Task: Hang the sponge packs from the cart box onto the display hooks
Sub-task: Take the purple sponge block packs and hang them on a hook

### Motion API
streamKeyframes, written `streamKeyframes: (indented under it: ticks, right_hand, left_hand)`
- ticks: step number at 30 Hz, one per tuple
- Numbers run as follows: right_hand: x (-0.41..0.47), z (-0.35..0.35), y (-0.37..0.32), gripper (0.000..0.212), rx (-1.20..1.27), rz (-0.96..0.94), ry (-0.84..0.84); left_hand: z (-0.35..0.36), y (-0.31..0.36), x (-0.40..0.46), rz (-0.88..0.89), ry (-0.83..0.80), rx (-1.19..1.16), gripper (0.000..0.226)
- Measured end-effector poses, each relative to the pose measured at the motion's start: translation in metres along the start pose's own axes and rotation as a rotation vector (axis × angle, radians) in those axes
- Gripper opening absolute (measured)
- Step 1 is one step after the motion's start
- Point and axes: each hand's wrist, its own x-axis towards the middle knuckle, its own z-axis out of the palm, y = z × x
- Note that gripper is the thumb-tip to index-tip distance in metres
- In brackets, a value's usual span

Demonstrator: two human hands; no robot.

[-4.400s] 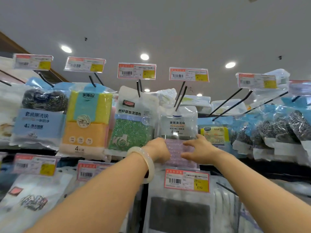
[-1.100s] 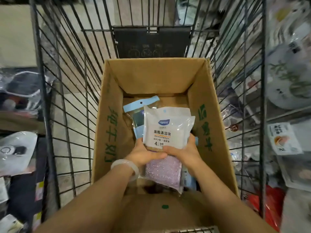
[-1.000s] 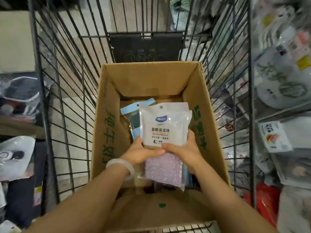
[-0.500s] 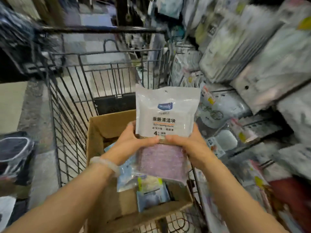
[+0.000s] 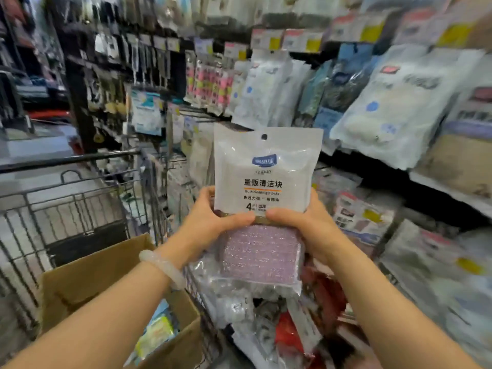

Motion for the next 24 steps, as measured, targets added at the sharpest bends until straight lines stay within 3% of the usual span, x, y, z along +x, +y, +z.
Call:
streamKeyframes:
  ticks: [7,12,17,21,24]
  right_hand:
    - [-0.121,-0.115,-0.098,0.089,-0.088,-0.230,0.403]
    - [-0.177,-0.182,-0.158,0.077,-0.147,-0.366,0.602]
    - [-0.208,-0.231,-0.216,0.082,-0.194,-0.463,0.724]
    - [-0.211,-0.263,-0.249,0.084,-0.259,-0.502,0.778]
    - [-0.199,-0.278,-0.266,0.101,-0.329,-0.499,0.850]
  left_hand:
    - [0.157,0.090,-0.034,0.129,-0.274,-0.183,0.091]
    - [0.250,0.160,-0.041,0.233,-0.457,-0.232,0.081]
    - [0.318,0.218,-0.040,0.306,-0.616,-0.278,0.090]
    - [0.353,0.250,-0.021,0.387,-0.790,-0.382,0.085]
    - [0.375,0.265,-0.001,0.494,-0.822,-0.418,0.077]
